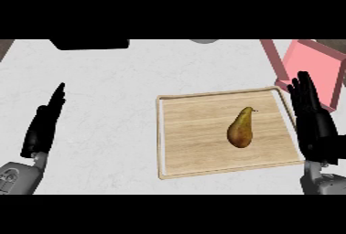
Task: Pick the pear from the tray and place it in the cardboard box
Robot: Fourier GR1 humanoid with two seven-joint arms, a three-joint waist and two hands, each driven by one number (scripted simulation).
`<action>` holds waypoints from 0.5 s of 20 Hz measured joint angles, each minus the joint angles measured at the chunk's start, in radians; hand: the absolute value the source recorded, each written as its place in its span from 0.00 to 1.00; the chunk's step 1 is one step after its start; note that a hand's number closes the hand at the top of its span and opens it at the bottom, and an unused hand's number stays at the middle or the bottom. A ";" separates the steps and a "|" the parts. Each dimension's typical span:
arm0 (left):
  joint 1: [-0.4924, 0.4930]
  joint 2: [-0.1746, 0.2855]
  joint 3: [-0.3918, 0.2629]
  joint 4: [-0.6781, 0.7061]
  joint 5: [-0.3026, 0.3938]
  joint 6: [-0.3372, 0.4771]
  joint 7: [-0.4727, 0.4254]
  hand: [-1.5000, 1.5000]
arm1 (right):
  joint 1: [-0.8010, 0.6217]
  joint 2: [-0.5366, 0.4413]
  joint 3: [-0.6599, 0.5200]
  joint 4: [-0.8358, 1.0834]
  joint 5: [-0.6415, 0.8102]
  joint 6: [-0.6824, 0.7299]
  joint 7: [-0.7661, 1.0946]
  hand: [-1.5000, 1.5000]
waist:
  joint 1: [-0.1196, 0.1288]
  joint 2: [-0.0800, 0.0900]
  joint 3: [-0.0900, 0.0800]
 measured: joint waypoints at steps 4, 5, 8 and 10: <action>0.001 0.001 0.019 0.018 -0.040 0.007 -0.015 0.50 | -0.018 -0.031 0.012 -0.007 0.040 0.005 0.092 0.00 | 0.028 -0.013 0.008; 0.010 0.016 0.031 0.025 -0.050 0.010 -0.032 0.50 | -0.020 -0.041 0.019 -0.007 0.049 0.013 0.114 0.00 | 0.033 -0.015 0.009; 0.008 0.045 0.050 0.037 -0.061 0.008 -0.044 0.50 | -0.014 -0.194 0.076 0.009 0.183 0.093 0.136 0.00 | 0.058 -0.012 -0.006; 0.018 0.045 0.049 0.039 -0.066 0.010 -0.051 0.50 | 0.008 -0.288 0.130 0.038 0.306 0.127 0.142 0.00 | 0.063 -0.012 -0.002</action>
